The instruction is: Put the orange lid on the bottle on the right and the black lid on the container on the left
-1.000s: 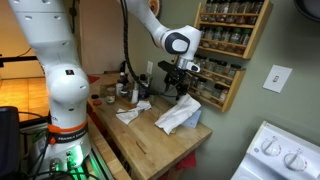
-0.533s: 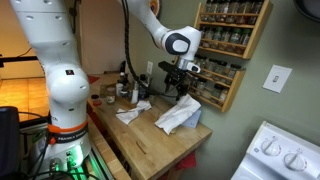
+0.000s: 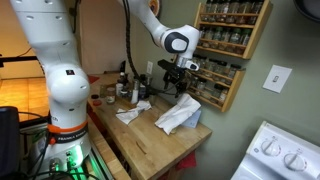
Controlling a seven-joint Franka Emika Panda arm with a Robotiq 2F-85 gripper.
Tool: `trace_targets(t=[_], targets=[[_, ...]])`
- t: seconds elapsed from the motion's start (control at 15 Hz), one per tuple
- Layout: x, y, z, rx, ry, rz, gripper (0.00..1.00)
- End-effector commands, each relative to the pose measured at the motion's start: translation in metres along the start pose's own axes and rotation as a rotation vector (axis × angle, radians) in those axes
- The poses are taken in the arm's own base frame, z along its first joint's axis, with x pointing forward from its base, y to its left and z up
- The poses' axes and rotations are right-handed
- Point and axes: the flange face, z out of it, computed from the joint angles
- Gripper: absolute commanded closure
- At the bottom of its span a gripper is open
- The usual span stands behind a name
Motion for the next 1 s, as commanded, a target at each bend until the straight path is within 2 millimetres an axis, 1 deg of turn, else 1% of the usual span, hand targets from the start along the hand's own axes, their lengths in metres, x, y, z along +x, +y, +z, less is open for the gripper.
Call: trace_targets(t=[0.0,0.2,0.33,0.53,0.6,0.67,0.8,0.93], targets=[[0.014,-0.052,-0.006,0.101,-0.008,-0.109,0.0],[0.018,-0.104,-0.004,0.221,-0.099,-0.139,0.0],[0.016,-0.137,-0.001,0.282,-0.19,-0.165,0.0],[0.008,-0.167,0.004,0.337,-0.305,-0.21,0.0],[0.007,-0.171,0.003,0.323,-0.306,-0.228,0.0],[0.006,-0.163,0.001,0.303,-0.273,-0.213,0.0],[0.006,-0.17,0.003,0.301,-0.285,-0.226,0.0],[0.006,-0.17,0.004,0.301,-0.286,-0.226,0.0]])
